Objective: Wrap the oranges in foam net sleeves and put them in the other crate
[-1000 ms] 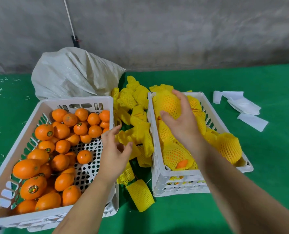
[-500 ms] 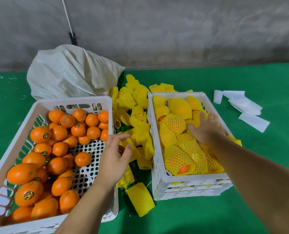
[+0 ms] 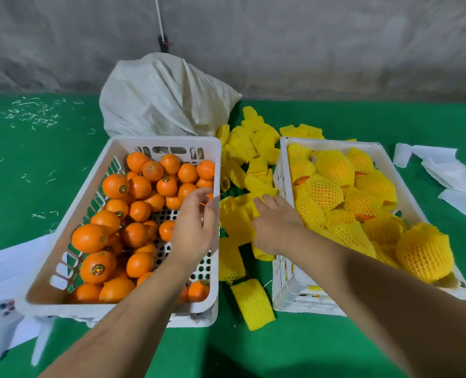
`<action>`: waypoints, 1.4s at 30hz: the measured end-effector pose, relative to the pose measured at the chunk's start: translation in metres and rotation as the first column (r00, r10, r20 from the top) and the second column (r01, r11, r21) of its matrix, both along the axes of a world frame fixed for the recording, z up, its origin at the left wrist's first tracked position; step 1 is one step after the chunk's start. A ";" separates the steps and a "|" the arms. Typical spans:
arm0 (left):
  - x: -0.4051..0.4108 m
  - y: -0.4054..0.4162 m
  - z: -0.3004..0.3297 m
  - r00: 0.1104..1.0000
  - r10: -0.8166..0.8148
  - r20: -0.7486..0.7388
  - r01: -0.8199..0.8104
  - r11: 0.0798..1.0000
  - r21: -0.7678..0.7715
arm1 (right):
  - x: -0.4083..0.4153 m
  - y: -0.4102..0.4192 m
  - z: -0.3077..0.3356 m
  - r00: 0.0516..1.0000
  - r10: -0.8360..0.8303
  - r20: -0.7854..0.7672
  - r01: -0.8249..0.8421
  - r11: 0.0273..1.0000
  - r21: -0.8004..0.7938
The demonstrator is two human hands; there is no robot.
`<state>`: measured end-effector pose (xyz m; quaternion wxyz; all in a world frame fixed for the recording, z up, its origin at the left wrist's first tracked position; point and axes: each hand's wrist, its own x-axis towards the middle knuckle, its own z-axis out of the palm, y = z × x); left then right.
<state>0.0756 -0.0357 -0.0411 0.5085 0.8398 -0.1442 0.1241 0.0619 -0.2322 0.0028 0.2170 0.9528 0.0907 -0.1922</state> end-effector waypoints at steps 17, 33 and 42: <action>0.059 0.064 -0.076 0.865 0.332 -0.376 0.315 0.224 0.922 | 0.022 -0.003 -0.020 0.978 -0.084 0.190 0.021 0.950 0.313; 0.019 0.011 0.024 0.871 0.085 -0.483 -0.264 0.911 -0.316 | 0.014 -0.012 0.001 0.814 -0.519 0.260 -0.112 0.299 0.948; -0.031 -0.046 0.056 0.729 -0.464 -0.502 0.261 0.868 -0.423 | -0.010 -0.010 0.010 0.744 -0.660 -0.104 0.023 -0.130 0.991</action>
